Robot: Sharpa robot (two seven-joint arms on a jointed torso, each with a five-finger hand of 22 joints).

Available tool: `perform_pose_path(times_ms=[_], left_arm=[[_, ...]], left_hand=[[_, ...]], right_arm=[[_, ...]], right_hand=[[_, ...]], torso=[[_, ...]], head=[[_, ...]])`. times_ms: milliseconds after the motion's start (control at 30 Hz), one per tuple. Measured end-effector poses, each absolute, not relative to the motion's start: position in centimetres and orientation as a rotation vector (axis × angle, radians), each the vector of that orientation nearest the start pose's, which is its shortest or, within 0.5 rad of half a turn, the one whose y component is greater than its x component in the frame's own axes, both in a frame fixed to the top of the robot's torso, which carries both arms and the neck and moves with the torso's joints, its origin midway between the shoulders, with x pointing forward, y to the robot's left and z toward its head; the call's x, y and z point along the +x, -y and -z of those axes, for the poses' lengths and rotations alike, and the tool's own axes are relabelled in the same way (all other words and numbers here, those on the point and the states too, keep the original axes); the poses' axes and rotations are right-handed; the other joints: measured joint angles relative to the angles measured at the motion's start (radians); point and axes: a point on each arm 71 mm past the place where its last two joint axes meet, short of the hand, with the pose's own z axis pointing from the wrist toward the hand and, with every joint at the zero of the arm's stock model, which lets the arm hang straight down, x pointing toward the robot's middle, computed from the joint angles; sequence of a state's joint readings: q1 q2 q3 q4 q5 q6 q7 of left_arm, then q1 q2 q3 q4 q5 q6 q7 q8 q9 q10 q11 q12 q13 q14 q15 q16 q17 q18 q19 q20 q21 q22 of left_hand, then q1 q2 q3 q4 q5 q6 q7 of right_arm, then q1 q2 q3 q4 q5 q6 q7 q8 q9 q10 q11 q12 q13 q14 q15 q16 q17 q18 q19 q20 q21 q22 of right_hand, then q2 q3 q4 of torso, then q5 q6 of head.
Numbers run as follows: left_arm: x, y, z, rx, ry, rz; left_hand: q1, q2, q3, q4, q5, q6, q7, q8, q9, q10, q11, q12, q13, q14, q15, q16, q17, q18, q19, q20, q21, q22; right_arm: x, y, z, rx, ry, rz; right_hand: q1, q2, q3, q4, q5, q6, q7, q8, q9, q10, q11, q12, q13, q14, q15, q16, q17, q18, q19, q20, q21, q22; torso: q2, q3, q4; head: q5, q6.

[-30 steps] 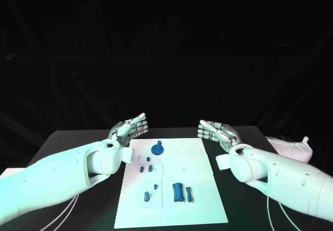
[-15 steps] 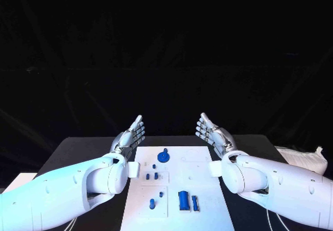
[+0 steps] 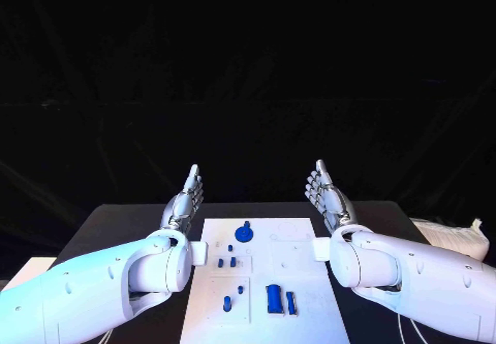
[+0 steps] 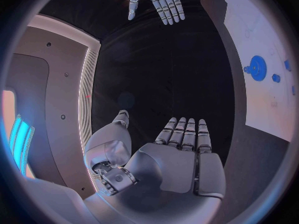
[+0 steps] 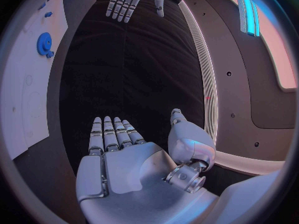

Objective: Assemble the parts on the task board

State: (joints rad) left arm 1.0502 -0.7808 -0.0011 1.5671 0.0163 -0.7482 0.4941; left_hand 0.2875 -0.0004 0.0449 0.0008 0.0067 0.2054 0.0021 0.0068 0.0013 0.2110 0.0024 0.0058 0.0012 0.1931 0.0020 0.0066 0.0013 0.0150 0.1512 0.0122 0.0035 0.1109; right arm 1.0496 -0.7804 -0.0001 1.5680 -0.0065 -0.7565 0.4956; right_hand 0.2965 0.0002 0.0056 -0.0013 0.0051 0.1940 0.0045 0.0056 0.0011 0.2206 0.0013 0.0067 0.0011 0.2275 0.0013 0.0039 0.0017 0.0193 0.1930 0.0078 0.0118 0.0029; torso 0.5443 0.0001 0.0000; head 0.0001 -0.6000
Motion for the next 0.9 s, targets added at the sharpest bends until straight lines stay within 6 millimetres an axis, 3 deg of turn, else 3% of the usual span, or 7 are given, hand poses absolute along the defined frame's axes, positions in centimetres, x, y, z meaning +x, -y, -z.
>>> perform_pose_path(times_ms=[533,600,633,667,700,900], left_arm=[[46.21,-19.36,22.67,-1.235,-1.233,1.22],[46.21,-19.36,22.67,-1.234,-1.233,1.219],[46.2,-19.35,22.66,-1.234,-1.233,1.219],[46.2,-19.36,22.66,-1.234,-1.232,1.219],[46.2,-19.36,22.66,-1.234,-1.232,1.219],[46.2,-19.36,22.66,-1.234,-1.232,1.218]], left_hand=[[-0.133,-0.001,-0.034,-0.001,0.0,-0.092,-0.002,0.0,0.0,-0.097,-0.004,0.0,0.0,-0.088,-0.002,0.0,0.0,0.0,-0.095,-0.012,0.0,-0.097],[-0.153,0.002,-0.038,0.0,0.0,-0.109,-0.002,0.0,0.0,-0.112,-0.002,0.0,0.0,-0.115,-0.001,0.0,0.0,0.0,-0.119,-0.011,0.0,-0.103],[-0.186,0.001,-0.041,-0.003,0.0,-0.161,-0.001,0.0,0.0,-0.166,-0.003,0.0,0.0,-0.171,-0.002,0.0,0.0,0.0,-0.141,-0.012,0.0,-0.108],[-0.211,0.001,-0.041,-0.002,0.0,-0.187,-0.002,0.0,0.0,-0.192,-0.003,0.0,0.0,-0.184,-0.002,0.0,0.0,0.0,-0.147,-0.013,0.0,-0.109],[-0.26,0.0,-0.041,-0.002,0.0,-0.197,-0.003,0.0,0.0,-0.203,-0.002,0.0,0.0,-0.188,-0.002,0.0,0.0,0.0,-0.148,-0.012,0.0,-0.109],[-0.28,0.0,-0.041,-0.002,0.0,-0.2,-0.003,0.0,0.0,-0.206,-0.003,0.0,0.0,-0.188,-0.002,0.0,0.0,0.0,-0.148,-0.012,0.0,-0.11]], right_arm=[[46.2,19.33,22.6,1.226,-1.229,-1.217],[46.19,19.32,22.59,1.226,-1.229,-1.217],[46.19,19.33,22.59,1.226,-1.229,-1.216],[46.2,19.33,22.59,1.226,-1.228,-1.216],[46.2,19.33,22.59,1.226,-1.228,-1.216],[46.2,19.34,22.59,1.227,-1.228,-1.215]], right_hand=[[-0.14,0.0,0.0,0.0,0.0,-0.088,-0.002,-0.002,0.0,-0.101,-0.003,0.0,0.0,-0.105,-0.001,0.0,0.0,-0.006,-0.088,-0.007,-0.008,-0.002],[-0.189,-0.001,0.0,0.0,0.0,-0.152,-0.005,-0.002,0.0,-0.151,-0.001,0.0,0.0,-0.155,-0.001,0.0,0.0,-0.005,-0.151,-0.007,-0.008,-0.002],[-0.222,0.0,0.0,0.0,0.0,-0.178,-0.004,-0.002,0.0,-0.195,-0.001,0.0,0.0,-0.201,-0.001,0.0,0.0,-0.005,-0.177,-0.008,-0.008,-0.002],[-0.278,-0.001,0.0,0.0,0.0,-0.188,-0.004,-0.002,0.0,-0.211,-0.002,0.0,0.0,-0.217,-0.002,0.0,0.0,-0.005,-0.187,-0.009,-0.008,-0.002],[-0.289,0.0,0.0,0.0,0.0,-0.19,-0.005,-0.002,0.0,-0.216,-0.002,0.0,0.0,-0.222,-0.001,0.0,0.0,-0.005,-0.188,-0.008,-0.008,-0.002],[-0.291,0.0,0.0,0.0,0.0,-0.19,-0.005,-0.002,0.001,-0.216,-0.002,0.0,0.0,-0.223,-0.001,0.0,0.0,-0.005,-0.188,-0.008,-0.008,-0.001]], torso=[[0.0,-0.0001,0.0],[0.0,-0.0001,0.0],[0.0,-0.0001,0.0],[0.0,-0.0001,0.0],[0.0,-0.0001,0.0],[0.0,-0.0001,0.0]], head=[[0.0,0.0],[0.0,0.0],[0.0,0.0],[0.0,0.0],[0.0,0.0],[0.0,0.0]])
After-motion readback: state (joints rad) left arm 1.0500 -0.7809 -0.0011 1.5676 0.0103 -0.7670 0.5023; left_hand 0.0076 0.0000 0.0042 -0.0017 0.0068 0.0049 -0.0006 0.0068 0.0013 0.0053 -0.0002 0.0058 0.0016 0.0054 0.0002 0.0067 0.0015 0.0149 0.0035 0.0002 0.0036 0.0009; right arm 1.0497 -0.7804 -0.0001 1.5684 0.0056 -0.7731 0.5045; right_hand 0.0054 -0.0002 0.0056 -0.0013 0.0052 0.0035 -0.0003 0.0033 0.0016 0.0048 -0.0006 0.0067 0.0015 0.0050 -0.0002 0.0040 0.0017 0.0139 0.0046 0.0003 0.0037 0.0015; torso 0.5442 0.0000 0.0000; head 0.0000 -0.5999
